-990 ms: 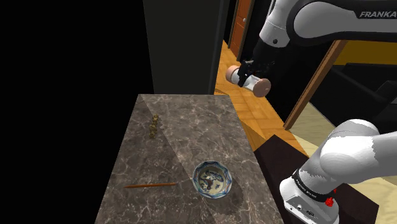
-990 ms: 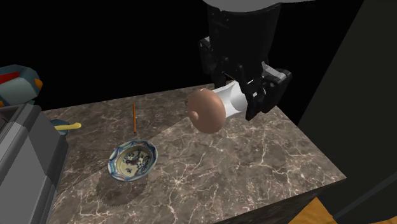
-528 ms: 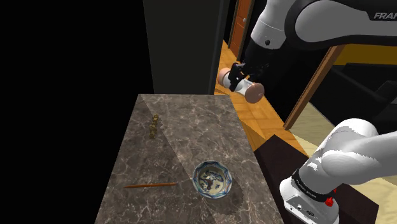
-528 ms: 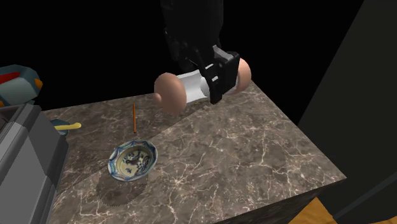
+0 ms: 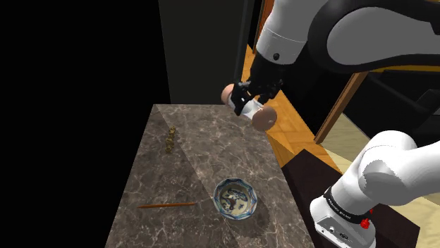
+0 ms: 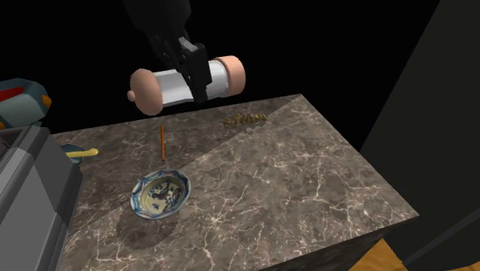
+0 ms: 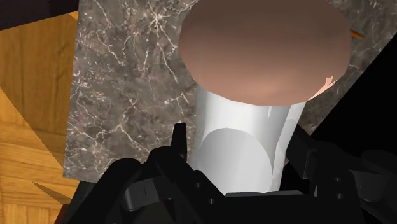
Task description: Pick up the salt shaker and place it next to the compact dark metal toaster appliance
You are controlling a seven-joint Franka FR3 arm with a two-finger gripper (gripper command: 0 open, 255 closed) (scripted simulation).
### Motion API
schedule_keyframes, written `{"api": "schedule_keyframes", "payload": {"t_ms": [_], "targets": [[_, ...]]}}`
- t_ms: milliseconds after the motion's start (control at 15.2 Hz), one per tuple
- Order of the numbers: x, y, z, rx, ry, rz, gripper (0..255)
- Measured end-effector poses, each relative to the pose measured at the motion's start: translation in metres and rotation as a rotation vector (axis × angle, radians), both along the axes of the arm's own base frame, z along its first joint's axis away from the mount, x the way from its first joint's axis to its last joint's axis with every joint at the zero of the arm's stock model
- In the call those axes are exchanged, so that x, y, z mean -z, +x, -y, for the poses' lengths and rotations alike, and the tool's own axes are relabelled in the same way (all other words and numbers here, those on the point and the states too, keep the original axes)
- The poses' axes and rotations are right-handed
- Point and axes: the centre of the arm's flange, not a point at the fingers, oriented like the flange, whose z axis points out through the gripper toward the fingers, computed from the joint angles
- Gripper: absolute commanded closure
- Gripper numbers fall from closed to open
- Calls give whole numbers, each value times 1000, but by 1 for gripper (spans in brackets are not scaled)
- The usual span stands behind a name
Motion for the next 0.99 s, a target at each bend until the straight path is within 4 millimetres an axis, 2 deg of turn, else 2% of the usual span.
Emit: {"api": "schedule_keyframes", "payload": {"t_ms": [990], "targets": [[1,-34,-194,0,-1,0,255]]}}
